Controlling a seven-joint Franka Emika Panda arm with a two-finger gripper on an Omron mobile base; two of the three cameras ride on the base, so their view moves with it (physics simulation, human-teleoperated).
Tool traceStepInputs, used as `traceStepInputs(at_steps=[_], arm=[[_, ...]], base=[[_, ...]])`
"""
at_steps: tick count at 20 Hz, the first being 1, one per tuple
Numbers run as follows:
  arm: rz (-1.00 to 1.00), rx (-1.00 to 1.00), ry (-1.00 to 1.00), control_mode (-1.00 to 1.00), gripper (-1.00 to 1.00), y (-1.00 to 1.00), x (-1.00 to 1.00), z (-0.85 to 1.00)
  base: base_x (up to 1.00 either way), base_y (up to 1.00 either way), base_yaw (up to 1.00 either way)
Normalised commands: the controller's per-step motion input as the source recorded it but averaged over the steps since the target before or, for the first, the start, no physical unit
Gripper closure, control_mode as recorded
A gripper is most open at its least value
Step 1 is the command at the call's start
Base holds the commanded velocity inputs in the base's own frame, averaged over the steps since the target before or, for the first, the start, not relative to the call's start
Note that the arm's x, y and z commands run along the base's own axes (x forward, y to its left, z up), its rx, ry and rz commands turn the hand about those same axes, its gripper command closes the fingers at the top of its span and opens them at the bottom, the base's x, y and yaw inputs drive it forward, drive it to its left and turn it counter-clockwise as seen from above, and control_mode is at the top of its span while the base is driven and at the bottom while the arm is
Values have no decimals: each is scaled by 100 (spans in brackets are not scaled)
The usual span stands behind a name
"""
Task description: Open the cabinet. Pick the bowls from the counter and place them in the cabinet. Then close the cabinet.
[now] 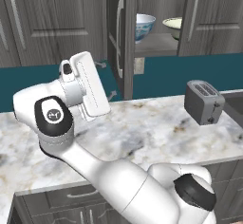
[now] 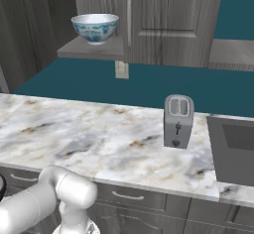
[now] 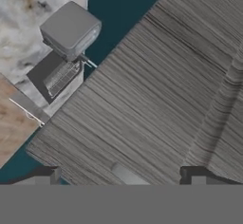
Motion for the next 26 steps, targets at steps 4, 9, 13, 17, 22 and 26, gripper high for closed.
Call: traceStepInputs(at_steps=[4,9,13,17,22,26], arm=[[-6,0,0,-100,-100,-6,0,1],[-4,0,0,-100,-100,-13,0,4],[0,0,0,-100,-100,-23,6,2],[0,0,0,-100,-100,-30,13,0],[2,-1,0,-100,-100,-25,12,0],[6,-2,0,-100,-100,-23,8,8]], base=[[0,0,0],[0,0,0],[0,0,0],[0,0,0],[0,0,0],[0,0,0]])
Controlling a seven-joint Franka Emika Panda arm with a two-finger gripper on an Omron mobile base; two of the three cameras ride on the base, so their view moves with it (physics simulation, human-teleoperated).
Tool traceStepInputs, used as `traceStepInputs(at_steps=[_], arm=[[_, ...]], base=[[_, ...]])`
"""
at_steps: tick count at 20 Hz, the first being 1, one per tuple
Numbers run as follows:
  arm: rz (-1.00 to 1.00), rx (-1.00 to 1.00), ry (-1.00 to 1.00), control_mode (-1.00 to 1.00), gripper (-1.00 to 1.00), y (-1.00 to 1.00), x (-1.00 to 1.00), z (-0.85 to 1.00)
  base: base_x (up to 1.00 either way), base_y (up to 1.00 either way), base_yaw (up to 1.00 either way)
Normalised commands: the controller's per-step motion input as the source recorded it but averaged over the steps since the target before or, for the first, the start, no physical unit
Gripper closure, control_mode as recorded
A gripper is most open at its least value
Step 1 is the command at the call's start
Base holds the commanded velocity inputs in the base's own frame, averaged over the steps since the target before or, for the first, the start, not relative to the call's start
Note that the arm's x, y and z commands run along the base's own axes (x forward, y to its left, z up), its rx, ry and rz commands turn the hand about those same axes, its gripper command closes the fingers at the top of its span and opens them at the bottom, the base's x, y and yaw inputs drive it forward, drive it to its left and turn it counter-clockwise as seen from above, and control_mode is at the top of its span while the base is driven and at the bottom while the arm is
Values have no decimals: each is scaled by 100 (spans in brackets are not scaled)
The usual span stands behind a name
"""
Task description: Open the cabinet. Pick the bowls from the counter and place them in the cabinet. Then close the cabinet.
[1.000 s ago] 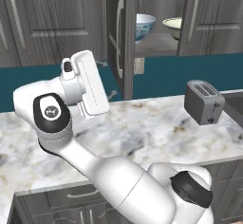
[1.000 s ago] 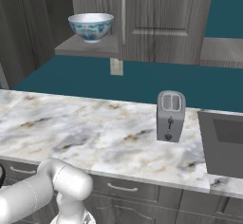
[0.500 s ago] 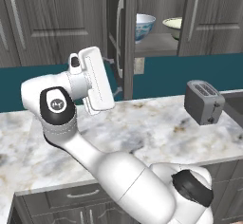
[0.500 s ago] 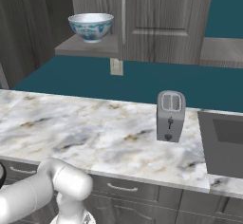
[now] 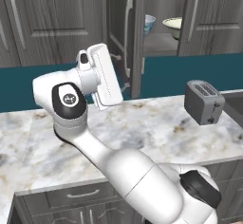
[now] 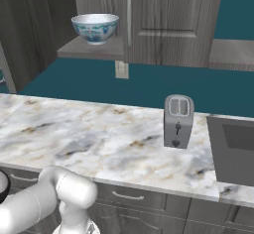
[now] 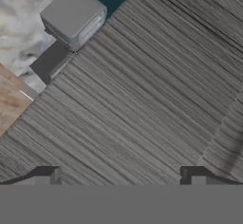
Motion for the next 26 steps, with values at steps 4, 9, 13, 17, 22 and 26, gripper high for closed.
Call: traceStepInputs(at_steps=[4,9,13,17,22,26], arm=[[13,-1,0,-100,-100,-35,18,8],[24,0,0,-100,-100,-66,23,0],[28,0,0,-100,-100,-86,16,0],[32,0,0,-100,-100,-88,23,0],[34,0,0,-100,-100,-83,33,0],[34,0,0,-100,-100,-81,33,0]], base=[[0,0,0],[0,0,0],[0,0,0],[0,0,0],[0,0,0],[0,0,0]])
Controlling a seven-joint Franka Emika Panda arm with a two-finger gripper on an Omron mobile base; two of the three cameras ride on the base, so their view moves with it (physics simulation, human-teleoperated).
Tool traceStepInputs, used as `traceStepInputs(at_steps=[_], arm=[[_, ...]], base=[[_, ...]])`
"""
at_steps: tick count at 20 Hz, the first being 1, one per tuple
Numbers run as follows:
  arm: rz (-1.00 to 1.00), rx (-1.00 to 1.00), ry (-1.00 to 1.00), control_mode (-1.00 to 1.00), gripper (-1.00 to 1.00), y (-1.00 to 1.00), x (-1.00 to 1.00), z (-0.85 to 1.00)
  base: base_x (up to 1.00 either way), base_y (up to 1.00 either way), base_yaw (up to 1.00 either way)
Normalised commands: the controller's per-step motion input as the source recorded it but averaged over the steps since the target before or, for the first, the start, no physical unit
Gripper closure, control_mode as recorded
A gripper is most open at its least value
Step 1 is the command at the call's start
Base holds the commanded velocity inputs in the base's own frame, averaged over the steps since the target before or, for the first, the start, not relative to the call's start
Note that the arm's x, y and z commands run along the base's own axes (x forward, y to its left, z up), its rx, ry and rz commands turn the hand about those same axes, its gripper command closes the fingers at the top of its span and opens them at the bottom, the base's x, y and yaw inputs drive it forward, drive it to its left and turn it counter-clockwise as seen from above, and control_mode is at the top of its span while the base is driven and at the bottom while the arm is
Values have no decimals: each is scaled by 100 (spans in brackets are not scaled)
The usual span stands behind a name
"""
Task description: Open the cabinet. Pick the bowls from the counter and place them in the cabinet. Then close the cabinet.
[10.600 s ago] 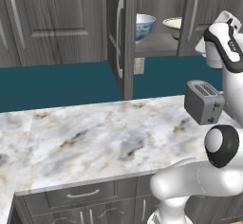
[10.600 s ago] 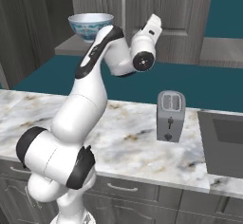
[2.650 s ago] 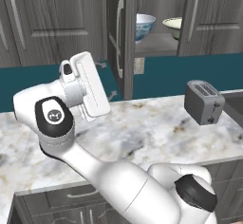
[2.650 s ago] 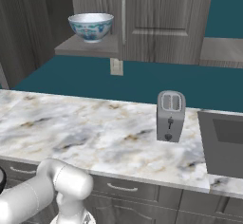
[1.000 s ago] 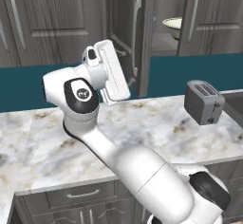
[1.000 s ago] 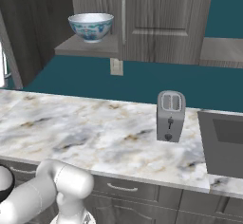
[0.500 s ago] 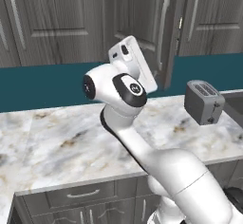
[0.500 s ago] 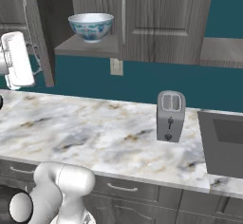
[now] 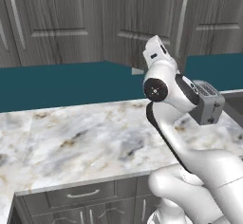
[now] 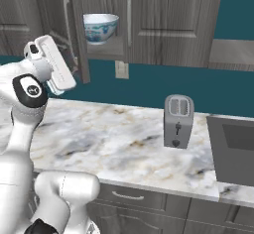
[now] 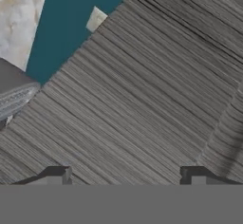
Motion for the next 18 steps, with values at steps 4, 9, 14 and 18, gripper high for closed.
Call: traceStepInputs(at_steps=[4,9,14,18], arm=[[31,0,2,-100,-100,-69,45,0],[23,0,19,-100,-100,-45,87,0],[14,0,29,-100,-100,-18,100,0],[7,0,34,-100,-100,0,100,0]], base=[[0,0,0],[0,0,0],[0,0,0],[0,0,0]])
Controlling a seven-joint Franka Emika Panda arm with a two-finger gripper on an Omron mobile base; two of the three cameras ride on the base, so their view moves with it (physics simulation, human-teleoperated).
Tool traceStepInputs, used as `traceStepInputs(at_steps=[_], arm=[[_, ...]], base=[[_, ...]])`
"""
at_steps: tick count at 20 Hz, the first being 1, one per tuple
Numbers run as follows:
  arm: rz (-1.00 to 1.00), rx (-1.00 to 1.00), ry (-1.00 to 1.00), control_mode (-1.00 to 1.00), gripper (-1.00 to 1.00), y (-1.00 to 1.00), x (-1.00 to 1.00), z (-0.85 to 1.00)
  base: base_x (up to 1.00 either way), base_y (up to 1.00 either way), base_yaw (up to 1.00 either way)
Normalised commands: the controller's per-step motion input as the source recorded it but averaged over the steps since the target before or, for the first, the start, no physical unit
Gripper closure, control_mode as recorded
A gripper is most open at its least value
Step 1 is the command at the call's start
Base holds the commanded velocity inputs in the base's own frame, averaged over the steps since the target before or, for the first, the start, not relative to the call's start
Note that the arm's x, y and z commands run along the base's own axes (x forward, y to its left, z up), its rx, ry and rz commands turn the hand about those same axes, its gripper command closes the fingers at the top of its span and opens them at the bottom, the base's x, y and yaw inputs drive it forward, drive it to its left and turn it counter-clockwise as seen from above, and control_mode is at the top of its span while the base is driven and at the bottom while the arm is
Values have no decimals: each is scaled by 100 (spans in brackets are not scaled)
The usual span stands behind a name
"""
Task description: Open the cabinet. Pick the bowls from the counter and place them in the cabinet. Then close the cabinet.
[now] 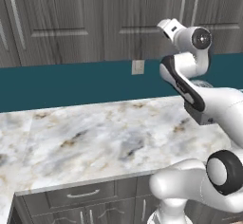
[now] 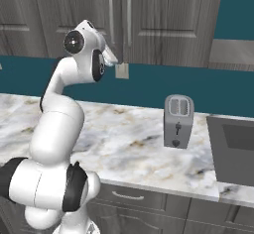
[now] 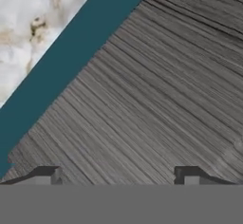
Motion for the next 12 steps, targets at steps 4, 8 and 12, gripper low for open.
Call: traceStepInputs(at_steps=[4,8,12], arm=[[6,0,32,-100,-100,0,97,0],[6,0,29,-100,-100,0,91,0],[6,0,27,-100,-100,0,86,-4]], base=[[0,0,0],[0,0,0],[0,0,0]])
